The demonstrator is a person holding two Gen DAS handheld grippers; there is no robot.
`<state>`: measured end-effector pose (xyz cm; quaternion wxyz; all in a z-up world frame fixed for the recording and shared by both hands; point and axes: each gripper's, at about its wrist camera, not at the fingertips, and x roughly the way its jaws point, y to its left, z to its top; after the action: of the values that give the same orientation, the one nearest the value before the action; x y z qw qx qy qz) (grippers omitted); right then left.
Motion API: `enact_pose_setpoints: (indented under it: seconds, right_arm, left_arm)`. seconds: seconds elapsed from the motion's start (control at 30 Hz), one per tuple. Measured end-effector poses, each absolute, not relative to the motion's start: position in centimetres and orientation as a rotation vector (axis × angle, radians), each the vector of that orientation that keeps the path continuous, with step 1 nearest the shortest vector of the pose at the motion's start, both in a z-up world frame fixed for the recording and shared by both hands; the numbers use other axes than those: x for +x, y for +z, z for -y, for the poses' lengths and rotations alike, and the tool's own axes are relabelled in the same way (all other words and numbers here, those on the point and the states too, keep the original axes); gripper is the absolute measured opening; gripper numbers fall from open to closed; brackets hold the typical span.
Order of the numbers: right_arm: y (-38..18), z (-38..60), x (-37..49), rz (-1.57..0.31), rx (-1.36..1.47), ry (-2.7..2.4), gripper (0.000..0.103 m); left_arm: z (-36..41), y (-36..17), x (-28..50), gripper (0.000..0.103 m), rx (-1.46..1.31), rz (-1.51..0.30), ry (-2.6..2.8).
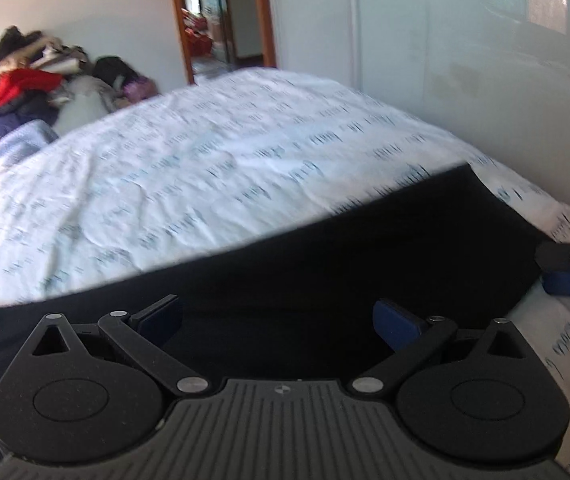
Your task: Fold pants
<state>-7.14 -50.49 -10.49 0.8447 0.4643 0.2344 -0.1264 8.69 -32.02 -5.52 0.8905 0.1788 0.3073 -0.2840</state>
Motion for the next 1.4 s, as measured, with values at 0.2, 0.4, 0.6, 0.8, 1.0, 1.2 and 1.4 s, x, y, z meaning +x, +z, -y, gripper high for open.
enact_pose_setpoints:
  seconds: [0.2, 0.4, 0.6, 0.8, 1.0, 1.2, 1.4]
  right_arm:
    - [-11.5, 50.7, -8.1, -0.413, 1.119, -0.304, 0.050]
    - [-11.9, 50.1, -8.2, -0.343, 1.147, -0.344, 0.048]
    - [-12.0, 50.6, -7.4, -0.328, 1.162, -0.364, 0.035]
    - [-11.1, 50.4, -6.6, -0.371, 1.069, -0.381, 0.018]
    - [-6.6, 44.8, -3.3, -0.526, 0.406, -0.403, 0.018]
    - [-7.8, 33.3, -0.1, -0.632, -0.427, -0.197, 0.016]
    - [-9.6, 32.8, -0.1, -0.633, -0.569, -0.307, 0.021]
  left_arm:
    - [31.1, -4.4, 9.6, 0.102, 0.325, -0.641, -0.563]
    - [31.3, -4.7, 9.7, 0.102, 0.332, -0.661, -0.558]
    - [31.3, -4.6, 9.7, 0.102, 0.331, -0.666, -0.568]
    - [31.1, -4.6, 11.0, 0.102, 0.276, -0.742, -0.575]
    - [30.2, -4.6, 12.4, 0.102, 0.218, -0.784, -0.532]
    - [29.4, -4.5, 13.2, 0.102, 0.189, -0.772, -0.468]
    - [28.9, -4.7, 13.4, 0.102, 0.192, -0.786, -0.473]
